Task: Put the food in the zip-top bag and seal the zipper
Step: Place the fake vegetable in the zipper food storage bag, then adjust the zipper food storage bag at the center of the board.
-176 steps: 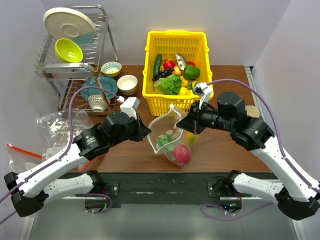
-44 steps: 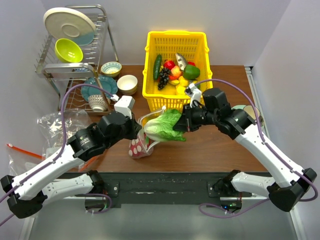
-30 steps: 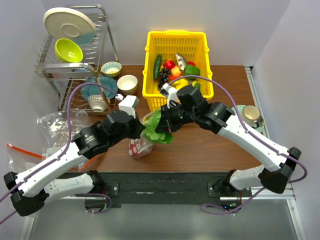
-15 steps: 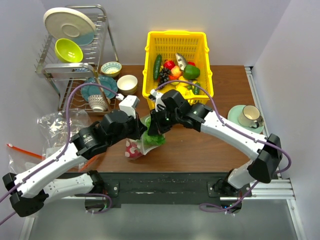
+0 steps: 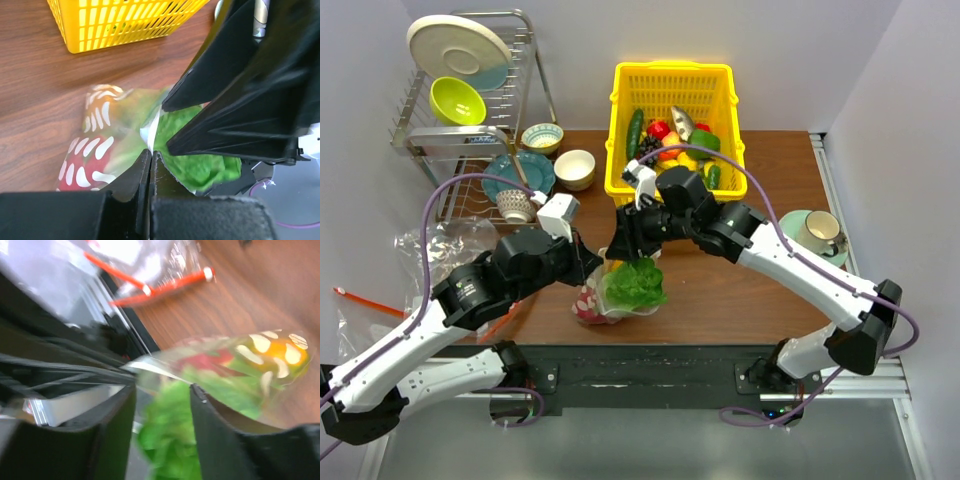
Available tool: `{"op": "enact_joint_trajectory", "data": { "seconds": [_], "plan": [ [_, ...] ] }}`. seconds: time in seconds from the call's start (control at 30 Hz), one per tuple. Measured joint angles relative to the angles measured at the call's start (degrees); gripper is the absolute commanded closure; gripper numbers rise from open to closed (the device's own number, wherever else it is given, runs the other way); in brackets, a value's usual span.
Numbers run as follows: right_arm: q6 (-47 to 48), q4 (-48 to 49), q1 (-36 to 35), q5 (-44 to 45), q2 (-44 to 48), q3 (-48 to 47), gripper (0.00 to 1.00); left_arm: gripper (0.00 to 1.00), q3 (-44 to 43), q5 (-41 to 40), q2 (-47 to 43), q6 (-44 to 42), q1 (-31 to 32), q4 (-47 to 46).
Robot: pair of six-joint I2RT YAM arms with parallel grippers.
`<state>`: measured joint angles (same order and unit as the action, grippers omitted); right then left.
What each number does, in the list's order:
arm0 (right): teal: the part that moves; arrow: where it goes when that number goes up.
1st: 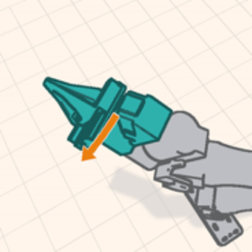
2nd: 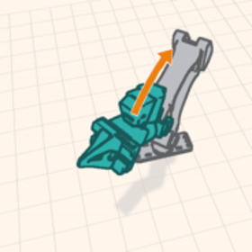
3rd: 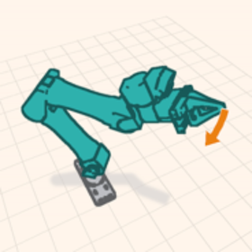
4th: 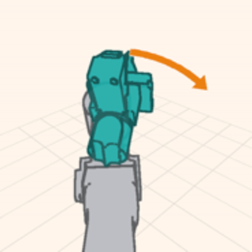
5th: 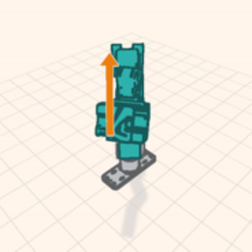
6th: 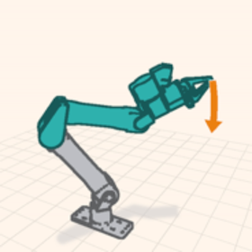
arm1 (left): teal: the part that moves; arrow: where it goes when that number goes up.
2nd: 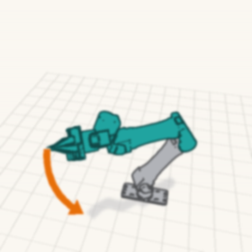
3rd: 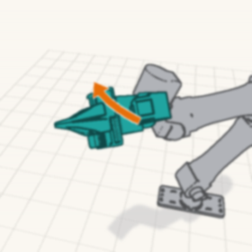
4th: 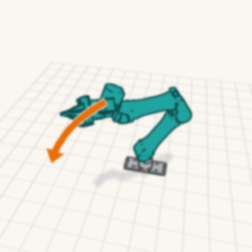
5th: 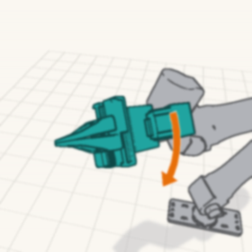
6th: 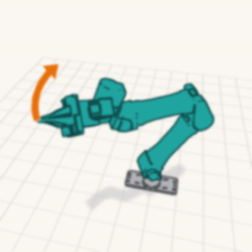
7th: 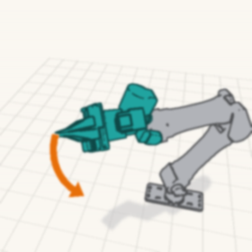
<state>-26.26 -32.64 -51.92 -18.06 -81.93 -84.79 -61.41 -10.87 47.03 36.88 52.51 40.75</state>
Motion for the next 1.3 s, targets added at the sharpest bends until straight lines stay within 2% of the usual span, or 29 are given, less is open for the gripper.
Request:
{"op": "enact_joint_trajectory", "data": {
  "seconds": [0.23,0.37,0.47,0.6,0.67,0.83,0.97,1.3],
  "plan": [
    [-0.15,-3.02,-0.11,2.86,3.1,4.59,0.4,1.0,-0.85,0.0,0.94,0.0,0.0,0.9],
    [-0.02,-5.35,-0.11,7.04,12.57,7.69,0.32,1.0,-1.07,0.0,1.55,0.0,0.0,0.72],
    [-0.83,-5.46,-0.11,10.75,21.99,13.44,0.25,1.0,-1.07,-0.02,1.57,0.0,0.0,0.72],
    [-2.91,-5.62,-0.11,15.06,32.13,23.3,0.26,1.0,-1.11,-0.02,1.77,0.0,0.0,0.66],
    [-4.57,-5.9,-0.11,16.98,35.78,28.48,0.29,1.0,-1.18,0.0,2.05,0.0,0.0,0.52],
    [-9.29,-3.91,-0.11,17.9,39.26,37.46,0.32,1.0,-1.46,0.0,2.86,0.0,0.0,0.24],
    [-13.49,2.21,-0.11,17.05,40.15,45.83,0.35,1.0,-1.51,0.0,2.91,0.02,0.0,0.09],
    [-19.43,14.97,-0.17,16.65,40.09,54.34,0.35,1.0,-2.03,0.22,4.26,0.13,0.0,-0.39]
  ]
}}
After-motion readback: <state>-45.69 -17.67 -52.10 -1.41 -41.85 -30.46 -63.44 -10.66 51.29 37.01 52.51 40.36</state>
